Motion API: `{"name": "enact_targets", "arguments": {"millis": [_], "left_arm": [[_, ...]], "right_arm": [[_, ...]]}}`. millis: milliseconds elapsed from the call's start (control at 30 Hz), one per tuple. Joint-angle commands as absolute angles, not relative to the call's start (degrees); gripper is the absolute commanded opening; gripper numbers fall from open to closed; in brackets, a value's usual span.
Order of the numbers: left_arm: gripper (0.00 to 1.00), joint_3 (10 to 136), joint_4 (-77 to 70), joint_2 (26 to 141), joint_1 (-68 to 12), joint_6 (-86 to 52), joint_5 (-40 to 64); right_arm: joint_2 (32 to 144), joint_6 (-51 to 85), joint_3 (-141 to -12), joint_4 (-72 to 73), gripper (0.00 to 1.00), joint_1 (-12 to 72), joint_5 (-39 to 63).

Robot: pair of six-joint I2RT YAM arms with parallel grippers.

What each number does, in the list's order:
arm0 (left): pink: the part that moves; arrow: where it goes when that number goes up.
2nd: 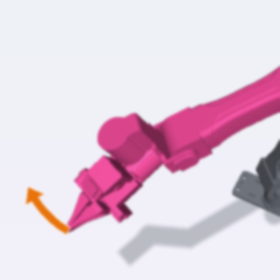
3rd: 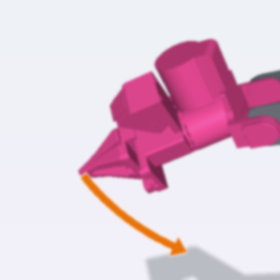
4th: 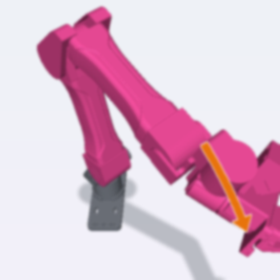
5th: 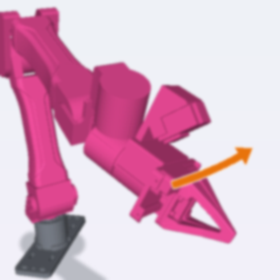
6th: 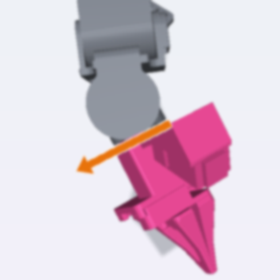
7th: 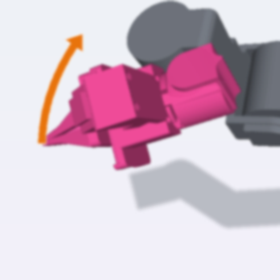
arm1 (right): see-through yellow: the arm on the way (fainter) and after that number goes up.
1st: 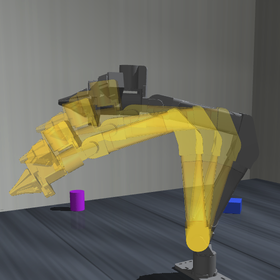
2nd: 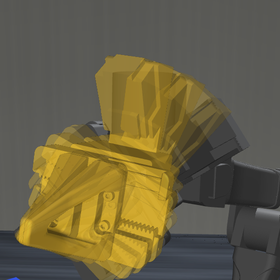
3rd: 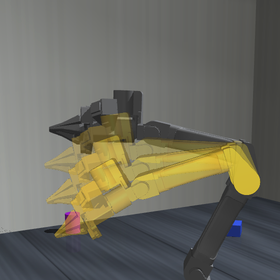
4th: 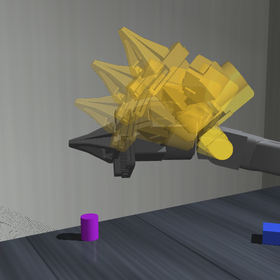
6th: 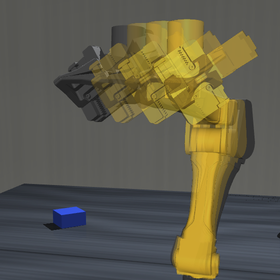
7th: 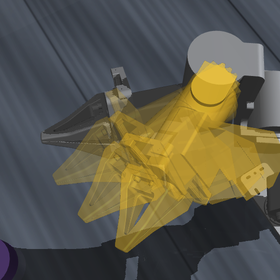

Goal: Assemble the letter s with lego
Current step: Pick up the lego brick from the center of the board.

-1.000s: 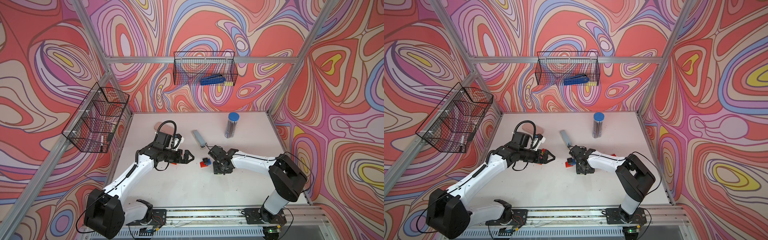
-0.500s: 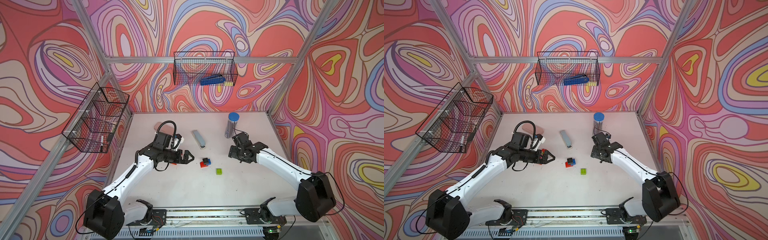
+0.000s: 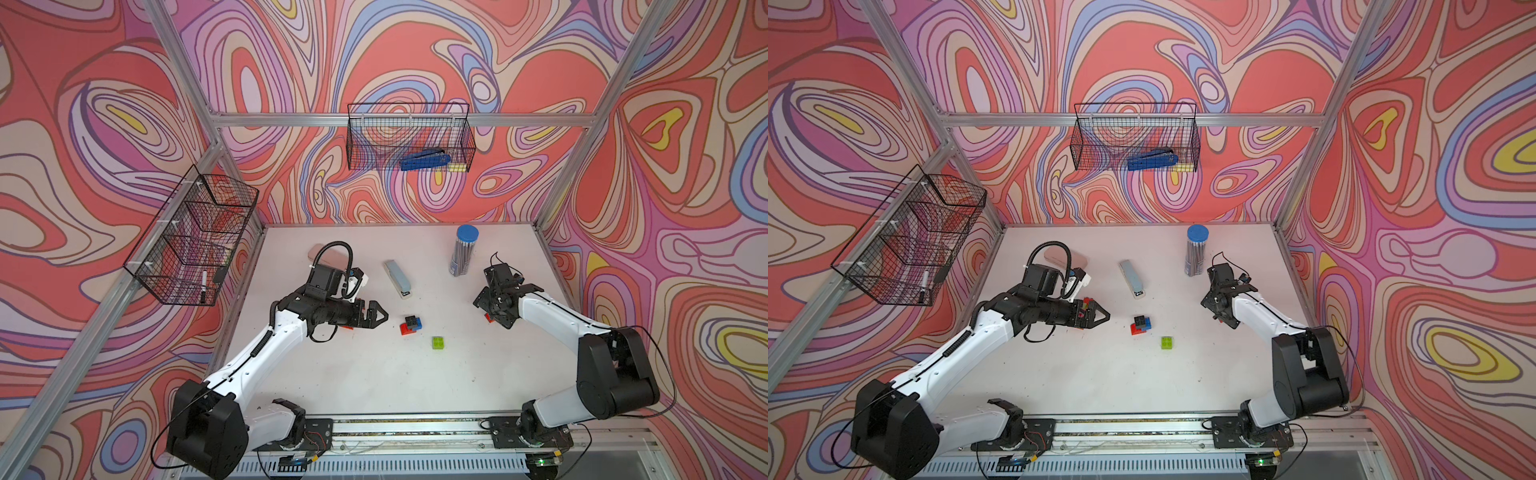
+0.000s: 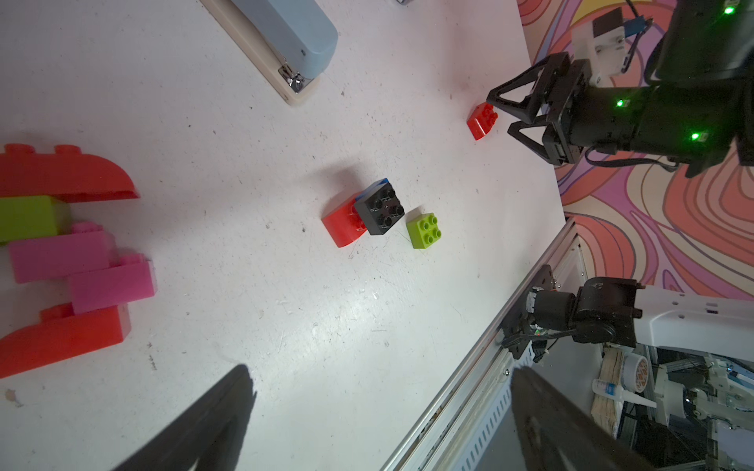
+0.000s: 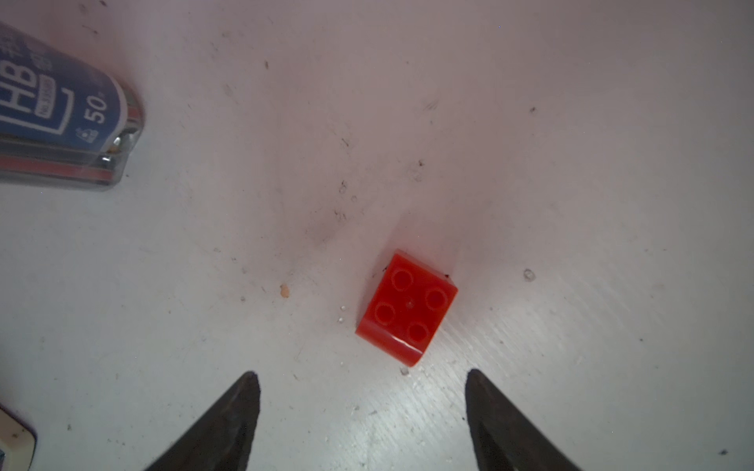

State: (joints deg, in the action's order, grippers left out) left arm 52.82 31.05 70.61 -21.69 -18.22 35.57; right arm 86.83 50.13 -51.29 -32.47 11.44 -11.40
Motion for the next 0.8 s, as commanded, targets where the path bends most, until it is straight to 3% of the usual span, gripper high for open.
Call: {"name": "enact_targets", "arguments": {"millis": [0,767], "left_arm": [[1.00,52.9,32.9,70.1,-21.4,-16.9,34.8],[1.00,53.0,33.2,70.8,-21.0,-15.9,34.8]], "right_arm": [[88.6,52.0,-50.8,-30.9,0.79,10.6,-10.4],[94.3,49.6,-51.4,-29.9,0.55,7.5,-10.5]]}}
